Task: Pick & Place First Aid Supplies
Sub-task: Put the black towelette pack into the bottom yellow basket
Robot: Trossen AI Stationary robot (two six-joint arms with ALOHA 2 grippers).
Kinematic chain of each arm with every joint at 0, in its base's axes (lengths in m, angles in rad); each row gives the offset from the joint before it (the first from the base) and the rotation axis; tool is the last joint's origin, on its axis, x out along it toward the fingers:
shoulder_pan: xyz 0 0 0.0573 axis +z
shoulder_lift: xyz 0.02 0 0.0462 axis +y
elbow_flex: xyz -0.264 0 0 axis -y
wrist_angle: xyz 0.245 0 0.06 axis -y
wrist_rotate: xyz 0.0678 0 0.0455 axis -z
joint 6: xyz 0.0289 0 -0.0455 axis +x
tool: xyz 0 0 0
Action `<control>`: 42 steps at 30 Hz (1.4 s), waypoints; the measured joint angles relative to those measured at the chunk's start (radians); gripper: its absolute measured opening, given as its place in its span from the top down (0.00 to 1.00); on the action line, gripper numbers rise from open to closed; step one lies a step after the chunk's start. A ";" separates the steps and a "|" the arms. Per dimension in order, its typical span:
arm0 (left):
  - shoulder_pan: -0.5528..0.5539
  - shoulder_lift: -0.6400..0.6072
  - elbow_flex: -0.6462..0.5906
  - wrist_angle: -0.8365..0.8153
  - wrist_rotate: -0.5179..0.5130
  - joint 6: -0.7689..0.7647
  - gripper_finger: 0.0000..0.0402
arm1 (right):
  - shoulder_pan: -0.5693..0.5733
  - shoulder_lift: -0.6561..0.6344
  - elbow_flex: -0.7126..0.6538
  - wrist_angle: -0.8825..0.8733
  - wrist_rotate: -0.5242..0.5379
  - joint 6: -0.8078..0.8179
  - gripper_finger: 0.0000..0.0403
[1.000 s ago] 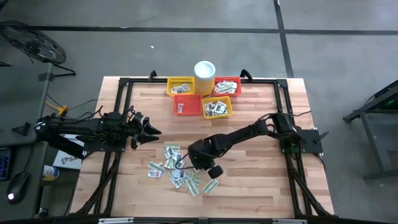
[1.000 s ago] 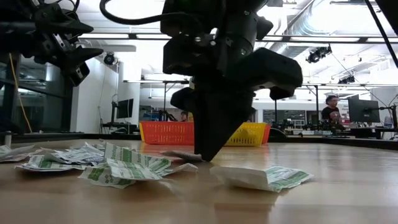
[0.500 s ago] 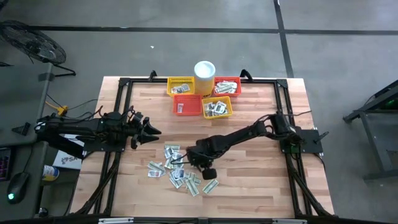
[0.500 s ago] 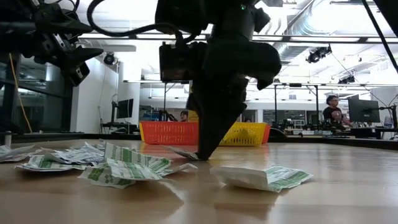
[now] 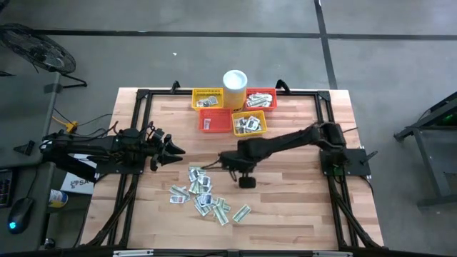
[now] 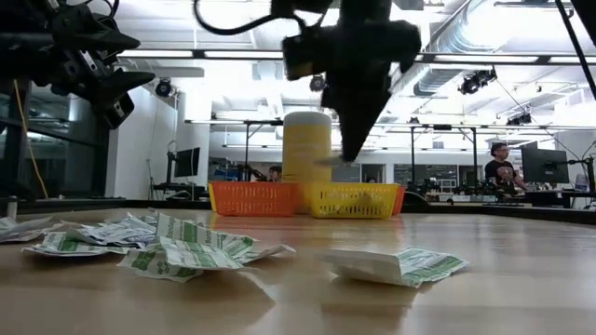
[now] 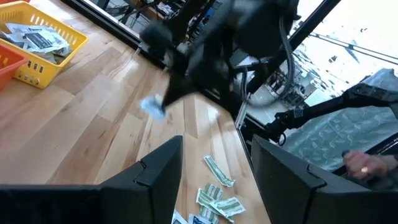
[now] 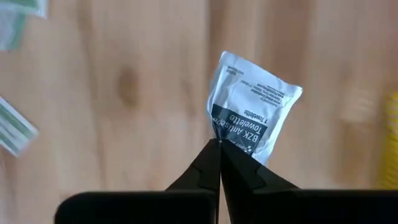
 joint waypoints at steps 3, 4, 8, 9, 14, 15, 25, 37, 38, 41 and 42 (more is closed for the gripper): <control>0.000 0.000 0.000 0.000 0.000 0.000 0.52 | -0.030 -0.033 0.000 -0.081 0.046 -0.071 1.00; 0.000 0.000 0.000 0.000 0.000 0.000 0.52 | -0.040 -0.044 0.000 -0.098 0.067 -0.105 1.00; 0.000 0.000 0.000 0.000 0.000 0.000 0.52 | -0.094 -0.111 -0.035 -0.120 0.138 -0.261 1.00; 0.000 0.000 0.000 0.000 0.000 0.000 0.52 | -0.111 -0.125 -0.056 -0.120 0.149 -0.295 1.00; 0.000 0.000 0.000 0.000 0.000 0.000 0.53 | -0.186 -0.210 -0.178 -0.049 0.217 -0.437 1.00; 0.000 0.000 0.000 0.000 0.000 0.000 0.52 | -0.198 -0.227 -0.200 -0.031 0.224 -0.459 1.00; 0.000 0.000 0.000 0.000 0.000 0.000 0.52 | -0.341 -0.284 -0.326 0.179 0.197 -0.718 1.00; 0.000 0.000 0.000 0.000 0.000 0.000 0.52 | -0.466 -0.247 -0.335 0.332 0.112 -0.970 1.00; 0.000 0.000 0.000 0.000 0.000 0.000 0.52 | -0.469 -0.236 -0.335 0.340 0.101 -0.981 1.00; 0.000 0.000 0.000 0.000 0.000 0.000 0.52 | -0.474 -0.209 -0.335 0.361 0.086 -0.986 1.00; 0.000 0.000 0.000 0.000 0.000 0.000 0.53 | -0.475 -0.202 -0.334 0.373 0.086 -0.986 1.00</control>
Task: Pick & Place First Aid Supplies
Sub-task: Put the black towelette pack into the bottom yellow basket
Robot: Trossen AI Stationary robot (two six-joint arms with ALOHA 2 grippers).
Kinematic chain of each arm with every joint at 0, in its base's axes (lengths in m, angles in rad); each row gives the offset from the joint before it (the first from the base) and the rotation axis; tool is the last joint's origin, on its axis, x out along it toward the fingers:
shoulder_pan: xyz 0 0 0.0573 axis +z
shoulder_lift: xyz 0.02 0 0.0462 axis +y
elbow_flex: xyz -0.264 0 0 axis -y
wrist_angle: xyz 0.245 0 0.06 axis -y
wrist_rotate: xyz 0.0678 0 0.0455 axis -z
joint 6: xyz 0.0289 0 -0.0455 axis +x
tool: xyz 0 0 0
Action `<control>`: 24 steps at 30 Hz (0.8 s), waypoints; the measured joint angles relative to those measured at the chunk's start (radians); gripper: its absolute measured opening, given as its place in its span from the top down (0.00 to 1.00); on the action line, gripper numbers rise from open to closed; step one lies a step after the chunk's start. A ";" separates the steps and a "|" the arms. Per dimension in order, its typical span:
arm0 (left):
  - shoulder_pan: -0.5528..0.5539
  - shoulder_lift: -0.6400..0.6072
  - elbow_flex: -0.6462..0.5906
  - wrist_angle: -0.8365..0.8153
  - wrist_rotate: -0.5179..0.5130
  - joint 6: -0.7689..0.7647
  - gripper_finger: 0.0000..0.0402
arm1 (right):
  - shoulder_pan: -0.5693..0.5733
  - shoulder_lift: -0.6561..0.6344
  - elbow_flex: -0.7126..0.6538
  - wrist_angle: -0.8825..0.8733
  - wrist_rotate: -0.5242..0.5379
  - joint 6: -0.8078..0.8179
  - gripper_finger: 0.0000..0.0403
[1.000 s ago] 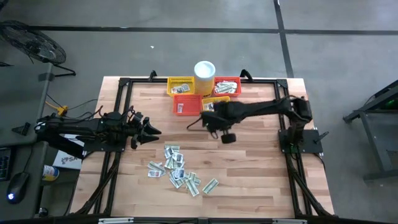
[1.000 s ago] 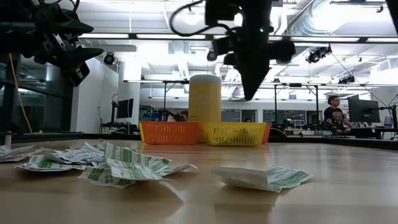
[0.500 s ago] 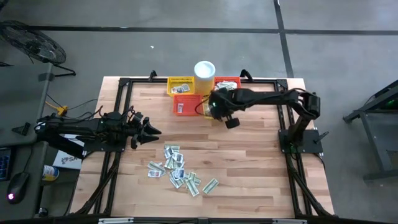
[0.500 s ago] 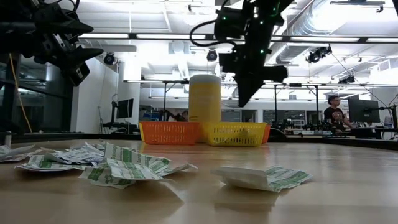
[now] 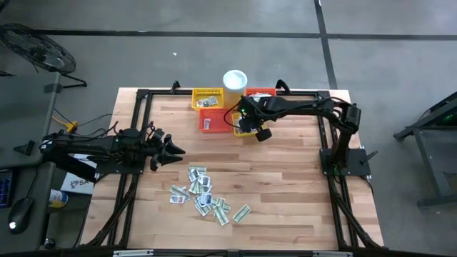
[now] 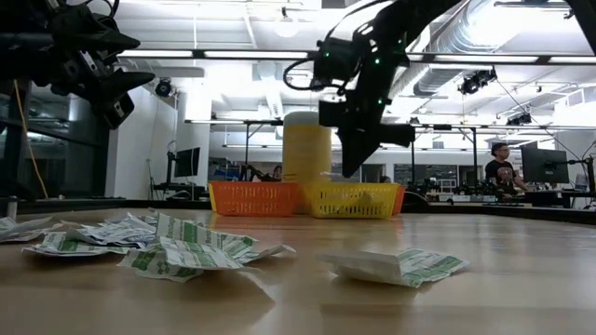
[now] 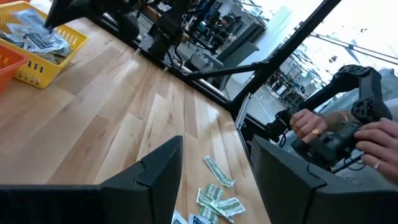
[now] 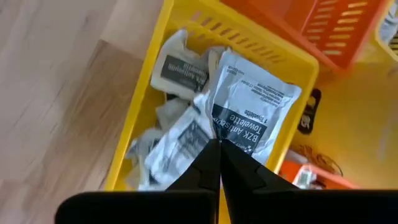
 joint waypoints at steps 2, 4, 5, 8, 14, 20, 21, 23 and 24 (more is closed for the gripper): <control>0.000 0.000 0.000 0.000 0.000 0.000 0.52 | 0.001 0.018 0.000 0.007 -0.002 0.001 1.00; 0.000 0.000 0.000 0.000 0.000 0.000 0.52 | 0.000 0.032 0.000 0.008 -0.001 0.008 1.00; 0.000 0.000 0.000 0.000 0.000 0.000 0.52 | 0.000 0.038 0.000 0.013 0.001 0.012 1.00; 0.000 0.000 0.000 0.000 0.000 0.000 0.52 | 0.000 0.040 0.000 0.012 -0.001 0.022 0.98; 0.000 0.000 0.000 0.000 0.000 0.000 0.52 | 0.000 0.040 0.000 0.013 -0.004 0.069 0.89; 0.000 0.000 0.000 0.000 0.000 0.000 0.52 | 0.008 0.028 0.000 0.011 0.010 0.170 0.74; 0.000 0.000 0.000 0.000 0.000 0.000 0.52 | 0.011 0.018 0.000 0.011 0.014 0.197 0.71; 0.000 0.000 0.000 0.000 0.000 0.000 0.53 | 0.020 0.000 0.000 0.009 0.014 0.251 0.66; 0.000 0.000 0.000 0.000 0.000 0.000 0.52 | 0.026 -0.008 0.000 0.006 0.012 0.285 0.64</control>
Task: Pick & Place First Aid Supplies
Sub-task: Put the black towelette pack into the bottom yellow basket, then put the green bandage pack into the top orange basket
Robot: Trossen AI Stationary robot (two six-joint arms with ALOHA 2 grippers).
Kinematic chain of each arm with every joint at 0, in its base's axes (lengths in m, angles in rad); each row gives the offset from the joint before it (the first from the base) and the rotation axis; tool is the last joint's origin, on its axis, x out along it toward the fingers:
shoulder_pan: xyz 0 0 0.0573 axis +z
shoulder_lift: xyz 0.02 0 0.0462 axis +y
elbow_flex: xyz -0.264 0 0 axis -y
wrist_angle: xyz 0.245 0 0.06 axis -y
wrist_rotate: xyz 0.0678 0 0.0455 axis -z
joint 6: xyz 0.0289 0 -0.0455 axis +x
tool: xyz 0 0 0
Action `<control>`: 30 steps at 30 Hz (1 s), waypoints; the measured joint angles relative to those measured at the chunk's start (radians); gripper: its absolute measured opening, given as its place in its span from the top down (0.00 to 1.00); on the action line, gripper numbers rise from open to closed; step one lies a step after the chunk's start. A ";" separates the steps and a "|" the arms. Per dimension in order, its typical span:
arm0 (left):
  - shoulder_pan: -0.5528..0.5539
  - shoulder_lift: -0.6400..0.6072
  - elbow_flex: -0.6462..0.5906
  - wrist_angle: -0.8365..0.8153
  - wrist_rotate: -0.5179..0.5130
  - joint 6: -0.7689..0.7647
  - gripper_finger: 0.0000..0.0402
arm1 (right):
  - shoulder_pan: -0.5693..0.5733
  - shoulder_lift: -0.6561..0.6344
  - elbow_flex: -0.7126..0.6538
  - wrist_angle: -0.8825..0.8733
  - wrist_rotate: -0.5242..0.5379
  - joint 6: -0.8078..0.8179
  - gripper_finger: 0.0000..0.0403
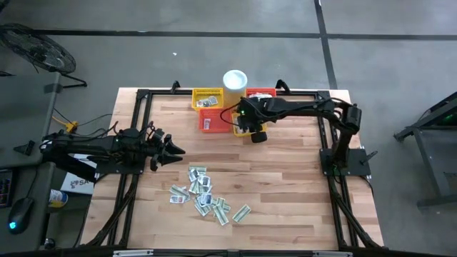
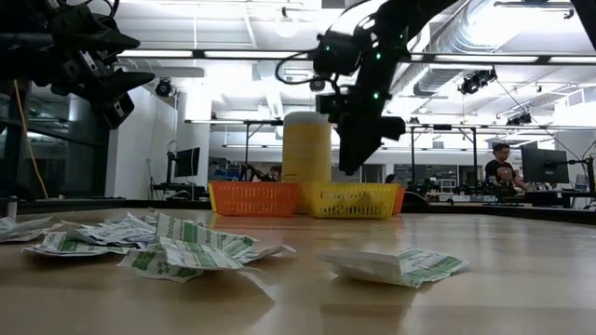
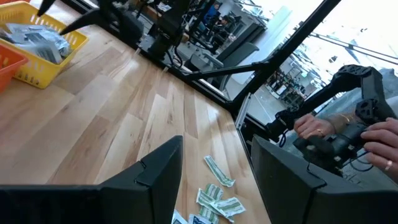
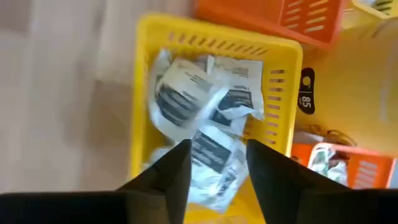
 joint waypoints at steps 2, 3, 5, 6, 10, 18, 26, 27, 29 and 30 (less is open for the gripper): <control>0.000 0.000 0.000 0.000 0.000 0.000 0.52 | 0.014 -0.016 0.000 -0.013 0.000 0.074 0.60; 0.000 0.000 0.000 0.000 0.000 0.000 0.52 | 0.022 -0.024 0.000 -0.023 0.000 0.120 0.58; 0.000 0.000 0.000 0.000 0.000 0.000 0.52 | 0.039 -0.037 0.000 -0.047 0.005 0.241 0.55; 0.000 0.000 0.000 0.000 0.000 0.000 0.52 | 0.048 -0.041 0.000 -0.059 0.014 0.320 0.54; 0.000 0.000 0.000 0.000 0.000 0.000 0.53 | 0.103 -0.054 0.000 -0.147 -0.005 0.612 0.53; 0.000 0.000 0.000 0.000 0.000 0.000 0.53 | 0.266 -0.058 0.000 -0.200 -0.219 0.980 0.54; 0.000 0.000 0.000 0.000 0.000 0.000 0.52 | 0.430 -0.053 0.000 -0.151 -0.231 1.376 0.54; 0.000 0.000 0.000 0.000 0.000 0.000 0.52 | 0.448 -0.049 0.000 -0.135 -0.238 1.420 0.54; 0.000 0.000 0.000 0.000 0.000 0.000 0.52 | 0.485 -0.038 0.000 -0.115 -0.250 1.502 0.54; 0.000 0.000 0.000 0.000 0.000 0.000 0.52 | 0.504 -0.031 0.000 -0.102 -0.262 1.542 0.54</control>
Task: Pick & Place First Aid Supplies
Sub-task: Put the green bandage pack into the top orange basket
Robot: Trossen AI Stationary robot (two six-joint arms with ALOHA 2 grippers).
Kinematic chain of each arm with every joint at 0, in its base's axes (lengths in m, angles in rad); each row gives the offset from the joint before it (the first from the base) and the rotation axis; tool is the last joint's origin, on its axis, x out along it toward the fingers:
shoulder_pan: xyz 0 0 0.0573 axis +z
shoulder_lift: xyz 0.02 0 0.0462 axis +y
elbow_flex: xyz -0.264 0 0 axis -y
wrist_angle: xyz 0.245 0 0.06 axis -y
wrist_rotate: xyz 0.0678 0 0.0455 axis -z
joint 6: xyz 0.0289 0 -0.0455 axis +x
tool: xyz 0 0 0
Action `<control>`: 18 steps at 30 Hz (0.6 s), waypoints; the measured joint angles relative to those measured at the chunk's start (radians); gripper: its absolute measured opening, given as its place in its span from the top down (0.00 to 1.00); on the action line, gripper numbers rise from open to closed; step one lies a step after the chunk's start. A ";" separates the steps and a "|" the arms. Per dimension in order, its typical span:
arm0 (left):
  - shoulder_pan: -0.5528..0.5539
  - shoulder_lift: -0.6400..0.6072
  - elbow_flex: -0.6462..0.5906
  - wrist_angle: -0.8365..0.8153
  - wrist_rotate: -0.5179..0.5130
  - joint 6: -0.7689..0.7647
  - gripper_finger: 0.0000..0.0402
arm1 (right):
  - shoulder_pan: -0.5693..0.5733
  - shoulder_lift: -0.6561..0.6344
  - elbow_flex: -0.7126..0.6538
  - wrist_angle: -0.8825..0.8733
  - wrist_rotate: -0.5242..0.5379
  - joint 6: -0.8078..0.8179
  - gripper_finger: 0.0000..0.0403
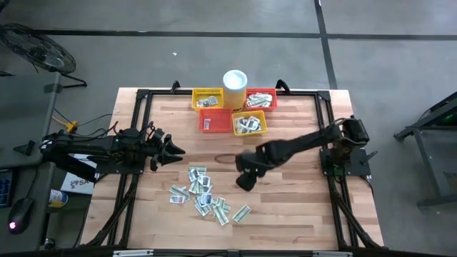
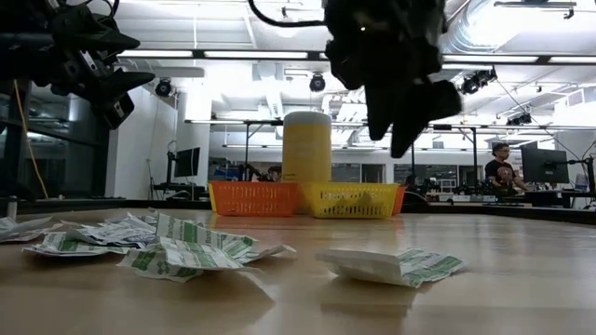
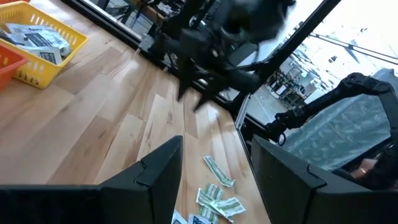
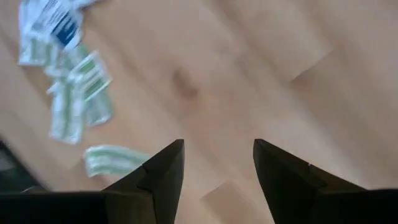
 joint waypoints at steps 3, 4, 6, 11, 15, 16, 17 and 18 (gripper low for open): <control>0.000 0.000 0.000 0.000 0.000 0.000 0.52 | 0.051 0.026 0.000 0.042 -0.044 0.099 0.54; 0.000 0.000 0.000 -0.001 0.000 0.000 0.52 | 0.067 0.035 0.000 0.062 -0.057 0.122 0.54; 0.000 0.000 0.000 -0.001 0.000 0.000 0.52 | 0.096 0.057 0.000 0.109 -0.075 0.148 0.54; 0.000 0.000 0.000 0.000 0.000 0.000 0.52 | 0.148 0.116 0.000 0.191 -0.112 0.173 0.54; 0.000 0.000 0.000 0.000 0.000 0.000 0.52 | 0.173 0.167 0.010 0.209 -0.122 0.177 0.54; 0.000 0.000 0.000 0.000 0.000 0.000 0.52 | 0.177 0.178 0.019 0.209 -0.122 0.176 0.54; 0.000 0.000 0.000 0.000 0.000 0.000 0.52 | 0.181 0.189 0.028 0.209 -0.118 0.176 0.54; 0.000 0.000 0.000 0.000 0.000 0.000 0.52 | 0.183 0.199 0.040 0.204 -0.110 0.175 0.54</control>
